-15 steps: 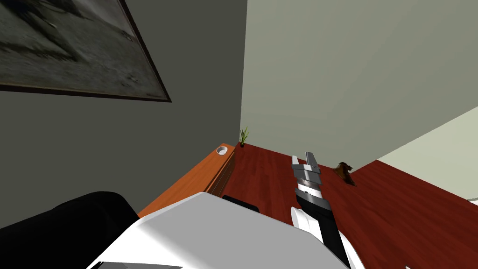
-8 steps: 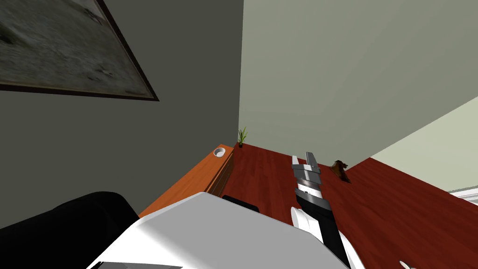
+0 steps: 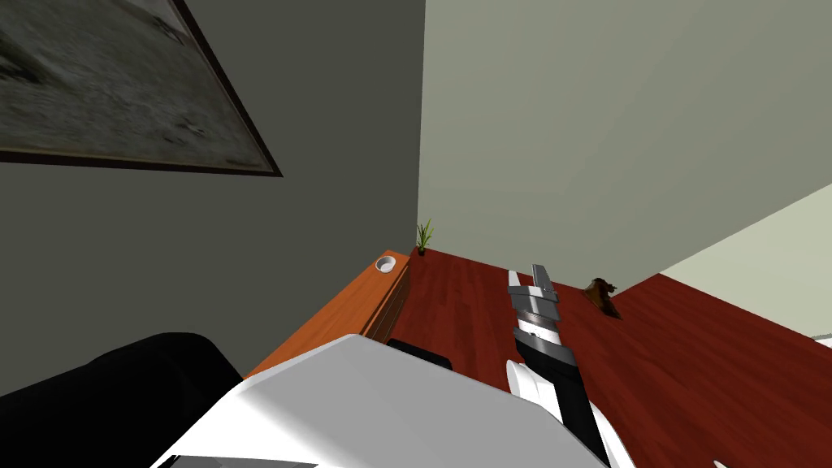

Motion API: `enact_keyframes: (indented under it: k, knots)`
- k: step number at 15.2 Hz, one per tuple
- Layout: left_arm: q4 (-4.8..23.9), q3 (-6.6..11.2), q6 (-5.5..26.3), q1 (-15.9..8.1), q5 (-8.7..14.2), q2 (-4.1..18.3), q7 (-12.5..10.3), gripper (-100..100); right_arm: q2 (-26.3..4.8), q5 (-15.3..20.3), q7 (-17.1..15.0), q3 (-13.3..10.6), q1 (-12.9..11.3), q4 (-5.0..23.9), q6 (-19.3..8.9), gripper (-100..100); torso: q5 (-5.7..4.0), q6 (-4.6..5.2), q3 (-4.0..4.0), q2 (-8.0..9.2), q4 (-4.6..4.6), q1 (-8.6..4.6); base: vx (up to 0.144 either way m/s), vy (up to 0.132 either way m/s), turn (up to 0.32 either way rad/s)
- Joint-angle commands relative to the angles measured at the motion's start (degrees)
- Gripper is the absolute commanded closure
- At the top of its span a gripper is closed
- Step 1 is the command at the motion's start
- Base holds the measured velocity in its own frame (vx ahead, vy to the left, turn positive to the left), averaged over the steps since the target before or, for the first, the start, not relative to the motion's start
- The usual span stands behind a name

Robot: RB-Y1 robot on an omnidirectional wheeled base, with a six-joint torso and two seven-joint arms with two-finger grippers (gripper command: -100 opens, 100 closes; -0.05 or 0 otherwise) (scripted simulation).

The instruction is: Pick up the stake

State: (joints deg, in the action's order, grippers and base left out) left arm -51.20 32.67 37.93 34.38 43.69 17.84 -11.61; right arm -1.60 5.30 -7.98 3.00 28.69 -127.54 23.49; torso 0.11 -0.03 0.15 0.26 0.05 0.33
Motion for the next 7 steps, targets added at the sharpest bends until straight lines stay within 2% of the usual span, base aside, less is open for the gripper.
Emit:
enact_keyframes:
  k: [1, 3, 4, 6, 7]
  knots:
    - [0.0, 0.0, 0.0, 0.0, 0.0, 0.0, 0.0, 100, 0.0, 0.0, 0.0, 0.0, 0.0, 0.0, 0.0, 0, 0.0, 0.0, 0.0, 0.0, 0.0, 0.0, 0.0, 0.0, 0.0]
    - [0.0, -0.01, 0.1, 0.0, 0.0, 0.0, 0.0, 100, 0.0, 0.0, 0.0, 0.0, 0.0, 0.0, 0.0, 0, 0.01, 0.02, 0.01, 0.01, 0.01, 0.07, 0.0, 0.0, 0.0]
    - [-1.7, 1.04, 1.8, 2.0, 1.6, 1.5, 0.6, 100, 0.0, 0.0, 0.0, 0.0, 0.0, 0.0, 0.0, 0, 0.01, 0.02, 0.01, 0.01, 0.01, 0.08, 0.022, -0.066, -0.067]
    - [-3.1, 1.56, 3.1, 3.2, 2.4, 2.2, 0.7, 100, 0.0, 0.0, 0.0, 0.0, 0.0, 0.0, 0.0, 0, -0.1, 0.04, -0.05, -0.09, -0.01, -0.26, 0.049, -0.117, -0.068]
    - [-1.9, 1.14, 1.9, 2.2, 1.8, 1.7, 0.5, 100, 0.0, 0.0, 0.0, 0.0, 0.0, 0.0, 0.0, 0, -0.12, 0.04, -0.08, -0.16, -0.02, -0.36, 0.037, -0.062, -0.007]
